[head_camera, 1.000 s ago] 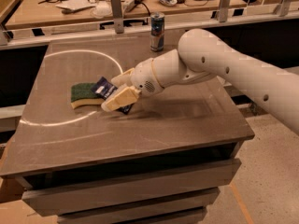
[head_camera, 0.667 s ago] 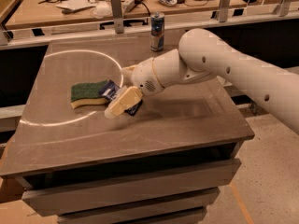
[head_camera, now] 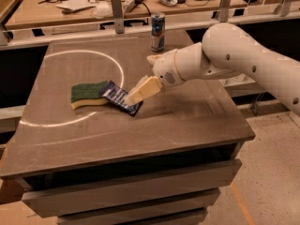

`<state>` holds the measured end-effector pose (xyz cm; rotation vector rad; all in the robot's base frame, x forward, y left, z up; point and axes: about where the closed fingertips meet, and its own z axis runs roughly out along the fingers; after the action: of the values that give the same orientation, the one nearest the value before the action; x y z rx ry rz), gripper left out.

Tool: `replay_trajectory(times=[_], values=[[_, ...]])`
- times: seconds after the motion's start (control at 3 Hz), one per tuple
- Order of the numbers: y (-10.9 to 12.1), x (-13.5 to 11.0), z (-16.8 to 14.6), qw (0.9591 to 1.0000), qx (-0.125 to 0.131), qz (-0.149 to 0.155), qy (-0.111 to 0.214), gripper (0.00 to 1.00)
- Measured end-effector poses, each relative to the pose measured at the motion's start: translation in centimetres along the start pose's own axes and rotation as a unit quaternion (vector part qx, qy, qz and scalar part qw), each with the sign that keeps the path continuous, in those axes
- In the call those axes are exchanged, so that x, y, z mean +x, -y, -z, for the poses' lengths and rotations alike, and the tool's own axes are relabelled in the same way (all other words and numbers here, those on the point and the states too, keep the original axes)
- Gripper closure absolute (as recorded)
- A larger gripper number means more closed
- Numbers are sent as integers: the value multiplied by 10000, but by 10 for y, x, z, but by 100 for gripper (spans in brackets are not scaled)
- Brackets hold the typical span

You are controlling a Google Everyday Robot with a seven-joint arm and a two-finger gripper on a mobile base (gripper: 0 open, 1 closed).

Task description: Move rxbar blueberry near sponge

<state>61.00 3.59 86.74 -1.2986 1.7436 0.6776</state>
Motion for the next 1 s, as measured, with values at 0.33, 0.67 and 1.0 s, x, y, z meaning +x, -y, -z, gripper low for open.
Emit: replay_trajectory(times=[0.33, 0.67, 1.0], values=[[33, 17, 41, 9974, 697, -72, -176, 0], [59, 39, 90, 9876, 1486, -149, -475, 0], [73, 46, 124, 9736, 2163, -64, -732, 0]])
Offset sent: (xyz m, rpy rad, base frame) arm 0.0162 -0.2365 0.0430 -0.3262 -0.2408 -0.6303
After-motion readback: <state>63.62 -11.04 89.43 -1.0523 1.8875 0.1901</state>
